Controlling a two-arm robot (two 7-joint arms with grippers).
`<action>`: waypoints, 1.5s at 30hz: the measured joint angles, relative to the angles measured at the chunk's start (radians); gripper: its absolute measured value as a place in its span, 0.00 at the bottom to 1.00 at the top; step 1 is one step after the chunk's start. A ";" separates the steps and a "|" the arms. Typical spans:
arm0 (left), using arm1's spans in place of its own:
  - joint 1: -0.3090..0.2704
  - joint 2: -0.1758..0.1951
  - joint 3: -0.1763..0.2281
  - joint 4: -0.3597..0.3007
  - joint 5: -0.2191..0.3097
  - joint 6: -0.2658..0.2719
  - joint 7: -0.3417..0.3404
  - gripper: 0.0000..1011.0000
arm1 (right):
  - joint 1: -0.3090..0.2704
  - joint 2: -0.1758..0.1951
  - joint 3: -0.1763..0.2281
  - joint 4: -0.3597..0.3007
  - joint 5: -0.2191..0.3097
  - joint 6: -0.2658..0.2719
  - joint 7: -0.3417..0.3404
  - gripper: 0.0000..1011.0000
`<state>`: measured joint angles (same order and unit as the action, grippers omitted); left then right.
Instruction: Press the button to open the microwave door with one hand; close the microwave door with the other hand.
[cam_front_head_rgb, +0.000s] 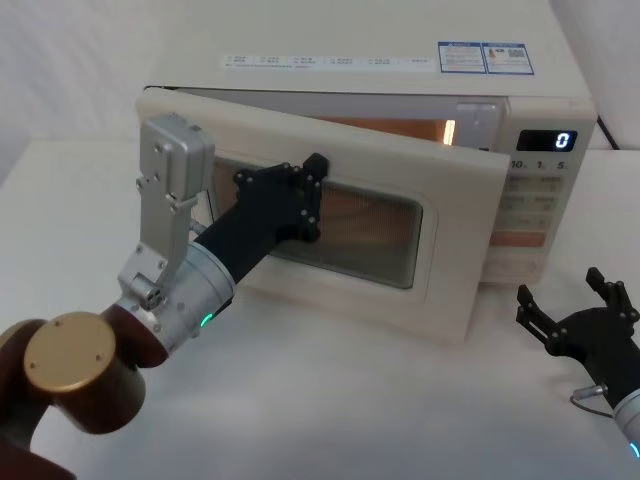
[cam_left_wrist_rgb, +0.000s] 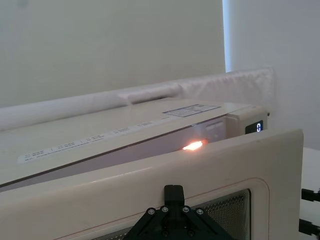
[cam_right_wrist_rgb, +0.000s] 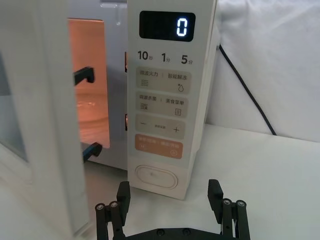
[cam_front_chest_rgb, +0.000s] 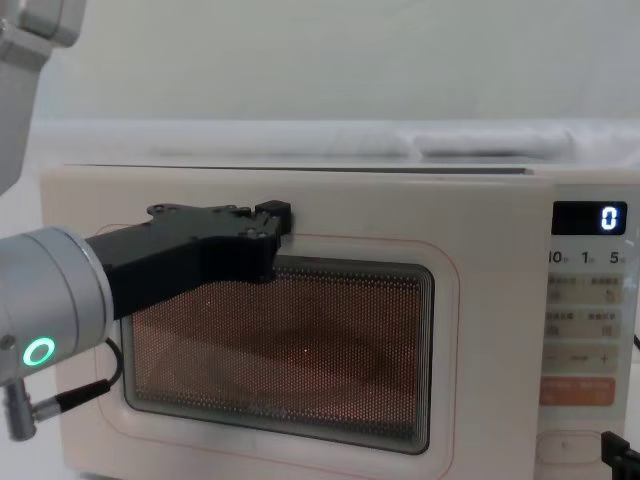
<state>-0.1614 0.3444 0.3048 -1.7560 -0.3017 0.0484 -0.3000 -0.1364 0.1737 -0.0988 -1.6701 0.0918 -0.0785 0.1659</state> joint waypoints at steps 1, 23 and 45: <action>-0.031 -0.024 -0.001 0.038 0.021 0.000 0.017 0.00 | 0.000 0.000 0.000 0.000 0.000 0.000 0.000 0.99; -0.083 -0.058 -0.013 0.097 0.022 0.028 0.034 0.00 | 0.000 0.000 0.000 0.000 0.000 0.000 0.000 0.99; -0.089 -0.066 -0.011 0.107 0.030 0.024 0.033 0.00 | 0.000 0.000 0.000 0.000 0.000 0.000 0.000 0.99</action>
<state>-0.2502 0.2779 0.2935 -1.6490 -0.2718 0.0724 -0.2673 -0.1364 0.1736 -0.0988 -1.6701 0.0918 -0.0785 0.1660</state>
